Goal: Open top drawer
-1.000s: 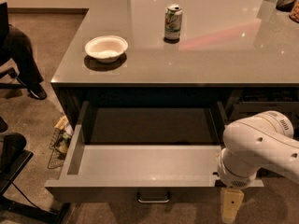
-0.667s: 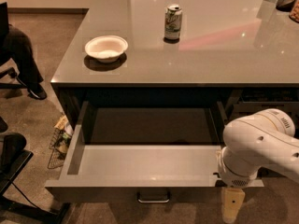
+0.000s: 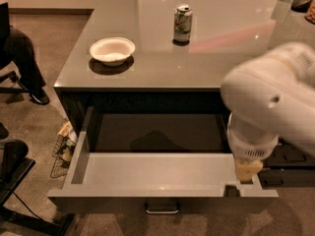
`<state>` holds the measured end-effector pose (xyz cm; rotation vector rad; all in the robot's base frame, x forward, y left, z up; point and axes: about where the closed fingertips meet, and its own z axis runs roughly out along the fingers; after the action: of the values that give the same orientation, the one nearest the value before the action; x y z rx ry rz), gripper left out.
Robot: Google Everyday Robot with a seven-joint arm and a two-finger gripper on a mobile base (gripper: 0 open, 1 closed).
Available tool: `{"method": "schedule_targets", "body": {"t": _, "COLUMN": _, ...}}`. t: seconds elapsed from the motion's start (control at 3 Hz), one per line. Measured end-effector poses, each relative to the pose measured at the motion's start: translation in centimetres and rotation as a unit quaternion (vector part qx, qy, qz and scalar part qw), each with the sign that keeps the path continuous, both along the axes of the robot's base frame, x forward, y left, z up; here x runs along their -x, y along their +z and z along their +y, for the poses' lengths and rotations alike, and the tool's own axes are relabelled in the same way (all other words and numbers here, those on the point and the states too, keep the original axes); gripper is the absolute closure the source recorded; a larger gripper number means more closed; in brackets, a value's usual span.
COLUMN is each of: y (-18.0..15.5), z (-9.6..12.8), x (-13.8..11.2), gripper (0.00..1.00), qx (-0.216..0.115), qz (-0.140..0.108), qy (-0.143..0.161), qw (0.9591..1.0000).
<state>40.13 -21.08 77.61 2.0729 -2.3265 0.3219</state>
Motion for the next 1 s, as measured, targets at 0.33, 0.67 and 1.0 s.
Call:
{"method": "schedule_targets", "body": {"t": 0.33, "y": 5.3, "z": -0.9, "x": -0.5, "gripper": 0.64, "qx": 0.007, "qz": -0.005, "qy": 0.010, "qw": 0.9999}}
{"method": "schedule_targets", "body": {"t": 0.67, "y": 5.0, "z": -3.7, "x": -0.6, "gripper": 0.87, "qx": -0.037, "qz": 0.016, "qy": 0.012, "qw": 0.9991}}
{"method": "schedule_targets", "body": {"t": 1.0, "y": 0.7, "z": -4.2, "x": -4.1, "gripper": 1.00, "qx": -0.147, "qz": 0.004, "qy": 0.026, "qw": 0.9888}}
